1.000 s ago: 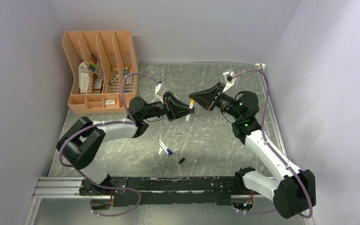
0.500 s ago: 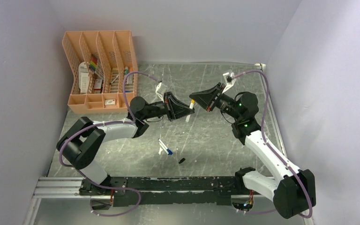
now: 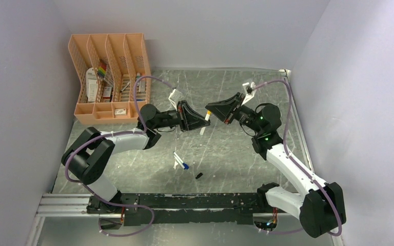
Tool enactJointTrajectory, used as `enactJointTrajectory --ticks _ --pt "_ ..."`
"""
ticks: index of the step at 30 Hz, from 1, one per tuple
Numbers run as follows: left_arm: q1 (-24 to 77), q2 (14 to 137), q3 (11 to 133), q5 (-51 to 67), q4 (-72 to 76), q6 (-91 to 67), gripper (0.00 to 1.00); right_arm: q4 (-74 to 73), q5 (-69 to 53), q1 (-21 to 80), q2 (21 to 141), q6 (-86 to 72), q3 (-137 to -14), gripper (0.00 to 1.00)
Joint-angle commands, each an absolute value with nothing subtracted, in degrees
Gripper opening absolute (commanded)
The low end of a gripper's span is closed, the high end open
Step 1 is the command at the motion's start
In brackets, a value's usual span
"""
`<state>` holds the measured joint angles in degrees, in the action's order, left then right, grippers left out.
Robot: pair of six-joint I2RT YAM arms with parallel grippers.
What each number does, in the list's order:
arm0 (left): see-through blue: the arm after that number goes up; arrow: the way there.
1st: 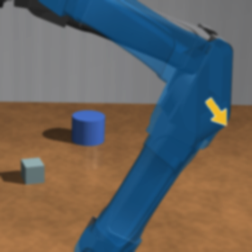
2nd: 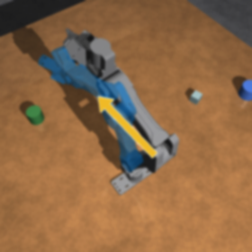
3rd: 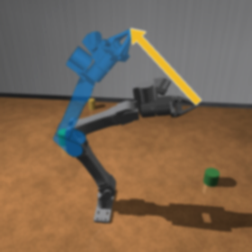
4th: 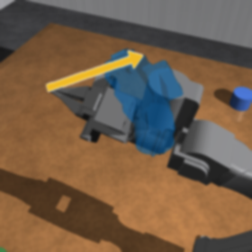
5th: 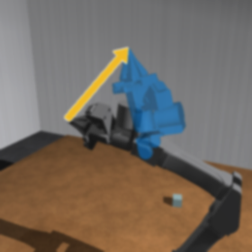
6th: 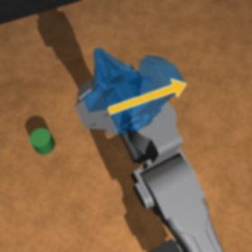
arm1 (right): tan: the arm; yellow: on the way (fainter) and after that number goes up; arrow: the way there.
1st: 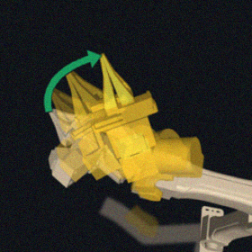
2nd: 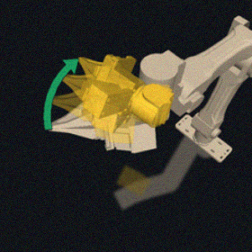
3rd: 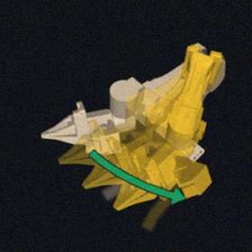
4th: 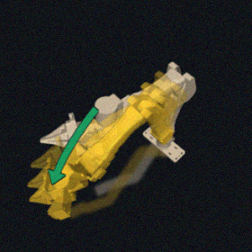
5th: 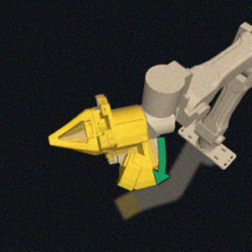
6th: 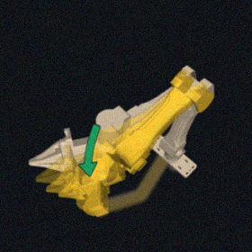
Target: Insert the pens into the pen caps
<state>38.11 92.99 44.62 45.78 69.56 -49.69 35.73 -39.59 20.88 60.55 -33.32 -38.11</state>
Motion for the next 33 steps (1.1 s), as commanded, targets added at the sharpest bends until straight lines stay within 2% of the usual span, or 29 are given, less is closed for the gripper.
enactJointTrajectory --ticks 1,14,24,33 --pt "35.6 92.0 50.0 38.4 81.8 -52.5 0.07 30.9 -47.1 25.2 62.4 -34.0 -33.2 0.00" --pt "33.5 89.0 50.2 39.4 85.0 -50.9 0.07 31.1 -46.6 27.9 64.0 -36.1 -29.8 0.00" --pt "33.4 87.2 51.0 40.3 86.0 -48.8 0.07 37.6 -48.0 27.9 67.0 -42.1 -27.0 0.00" --pt "33.3 86.9 53.6 41.4 82.8 -46.7 0.07 31.0 -46.2 30.5 68.0 -37.4 -27.5 0.00"
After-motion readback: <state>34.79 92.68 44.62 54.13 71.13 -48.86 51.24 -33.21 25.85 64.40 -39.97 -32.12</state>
